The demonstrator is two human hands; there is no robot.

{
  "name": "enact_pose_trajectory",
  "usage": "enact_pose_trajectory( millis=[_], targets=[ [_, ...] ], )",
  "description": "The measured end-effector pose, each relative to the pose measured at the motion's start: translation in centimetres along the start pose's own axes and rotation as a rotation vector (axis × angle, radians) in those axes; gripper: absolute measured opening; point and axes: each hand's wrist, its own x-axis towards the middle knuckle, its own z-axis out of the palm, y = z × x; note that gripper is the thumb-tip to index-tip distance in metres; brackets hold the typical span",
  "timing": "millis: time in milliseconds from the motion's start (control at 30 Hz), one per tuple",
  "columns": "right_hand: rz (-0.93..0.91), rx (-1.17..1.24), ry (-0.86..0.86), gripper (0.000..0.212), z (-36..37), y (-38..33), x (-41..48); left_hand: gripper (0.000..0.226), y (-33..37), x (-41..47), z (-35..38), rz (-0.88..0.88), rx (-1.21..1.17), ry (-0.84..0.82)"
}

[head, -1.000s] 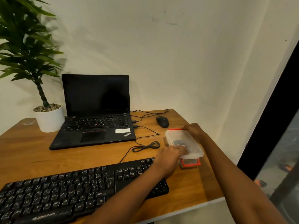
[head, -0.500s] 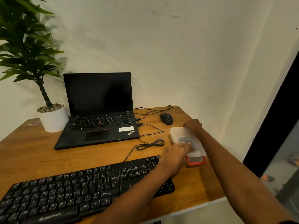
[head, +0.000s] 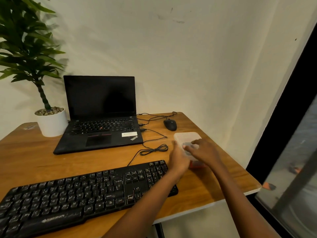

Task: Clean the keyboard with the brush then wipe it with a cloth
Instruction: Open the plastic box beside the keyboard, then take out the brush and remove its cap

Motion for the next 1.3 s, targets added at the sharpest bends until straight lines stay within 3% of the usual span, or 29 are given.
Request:
enact_pose_trajectory(
  millis=[67, 133, 333, 500, 633, 833, 900, 1067, 1300],
  targets=[
    [-0.019, -0.074, -0.066, 0.072, 1.0, 0.1, -0.5, 0.065, 0.8, 0.3, 0.0, -0.165, -0.199, 0.045],
    [-0.029, -0.062, -0.034, 0.087, 1.6, 0.4, -0.6, 0.061, 0.9, 0.6, 0.0, -0.198, -0.235, 0.071],
    [-0.004, 0.062, 0.057, 0.077, 0.8, 0.2, -1.0, 0.051, -1.4, 1.6, 0.7, -0.21, -0.283, 0.037],
    [0.217, 0.763, 0.076, 0.038, -2.7, 1.1, 0.3, 0.049, 0.4, 0.0, 0.0, -0.173, -0.255, 0.019],
    [0.365, 1.302, -0.041, 0.049, -3.7, 4.6, 0.9, 0.052, 0.6, 0.0, -0.1, -0.126, -0.134, 0.035],
    [0.636, 1.562, 0.258, 0.017, -2.6, 8.9, 2.2, 0.062, 0.5, 0.0, 0.0, -0.136, -0.105, 0.034],
    [0.681, 1.46, 0.278, 0.017, -2.0, 9.7, 2.2, 0.06, 0.4, 0.1, 0.1, -0.139, -0.105, 0.043],
    [0.583, 0.812, 0.342, 0.019, -0.8, 9.5, 3.0, 0.056, 0.0, 0.3, 0.4, -0.148, -0.086, 0.057],
    [0.516, 0.119, 0.268, 0.032, 1.4, 10.2, 3.2, 0.048, -0.5, 0.7, 0.6, -0.163, -0.091, 0.043]
  ],
)
